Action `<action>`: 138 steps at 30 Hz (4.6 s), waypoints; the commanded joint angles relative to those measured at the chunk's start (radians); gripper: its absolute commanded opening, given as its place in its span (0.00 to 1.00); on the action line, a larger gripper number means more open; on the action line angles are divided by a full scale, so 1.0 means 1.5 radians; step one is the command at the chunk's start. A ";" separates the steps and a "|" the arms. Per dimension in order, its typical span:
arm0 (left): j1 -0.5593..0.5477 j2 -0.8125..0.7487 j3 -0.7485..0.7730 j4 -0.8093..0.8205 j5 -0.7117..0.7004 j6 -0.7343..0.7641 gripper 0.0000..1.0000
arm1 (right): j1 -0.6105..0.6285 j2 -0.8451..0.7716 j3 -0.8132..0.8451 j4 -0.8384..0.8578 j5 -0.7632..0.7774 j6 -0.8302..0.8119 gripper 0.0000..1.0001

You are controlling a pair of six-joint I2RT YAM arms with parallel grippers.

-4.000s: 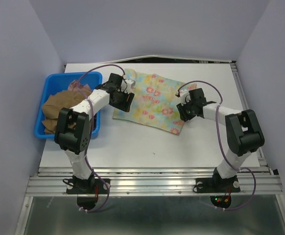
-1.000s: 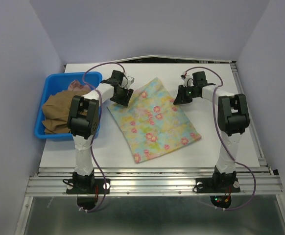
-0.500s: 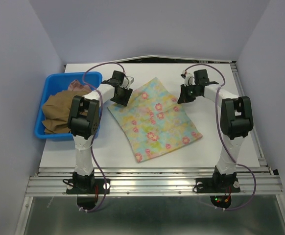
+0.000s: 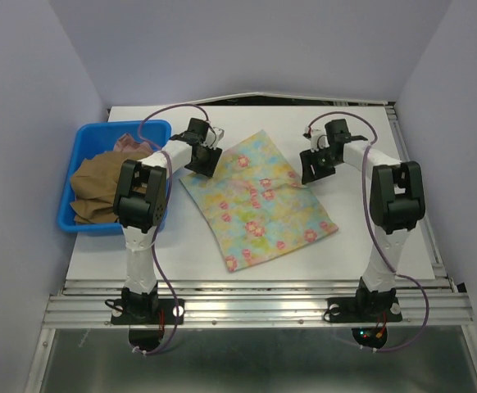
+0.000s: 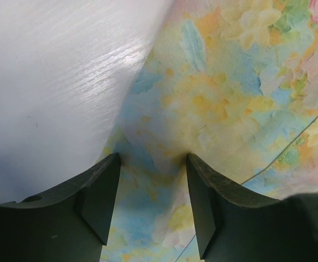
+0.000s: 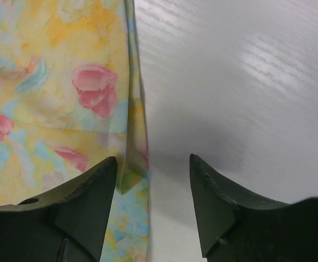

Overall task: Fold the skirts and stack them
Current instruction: Flatten the skirt out, then fold the skirt

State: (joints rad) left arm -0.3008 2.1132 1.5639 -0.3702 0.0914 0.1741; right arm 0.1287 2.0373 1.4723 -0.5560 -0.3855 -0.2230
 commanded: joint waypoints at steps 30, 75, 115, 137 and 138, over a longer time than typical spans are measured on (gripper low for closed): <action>-0.004 -0.007 -0.032 -0.008 -0.017 0.005 0.63 | -0.011 -0.278 -0.329 -0.235 0.100 -0.194 0.28; -0.006 -0.169 -0.104 -0.067 0.040 0.081 0.67 | 0.027 -0.125 -0.072 -0.076 -0.066 -0.167 0.46; -0.063 0.014 0.271 -0.135 0.201 0.191 0.63 | -0.121 -0.032 0.157 -0.107 -0.155 -0.238 0.45; -0.044 0.122 0.278 -0.146 0.210 0.207 0.57 | -0.141 0.109 0.137 -0.096 -0.166 -0.328 0.47; -0.044 0.124 0.276 -0.147 0.214 0.208 0.57 | -0.141 0.109 0.136 -0.098 -0.166 -0.333 0.47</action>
State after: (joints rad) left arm -0.3710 2.2913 1.9453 -0.5480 0.3923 0.4606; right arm -0.0784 2.2002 1.6989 -0.7059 -0.6140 -0.6739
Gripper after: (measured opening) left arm 0.577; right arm 0.470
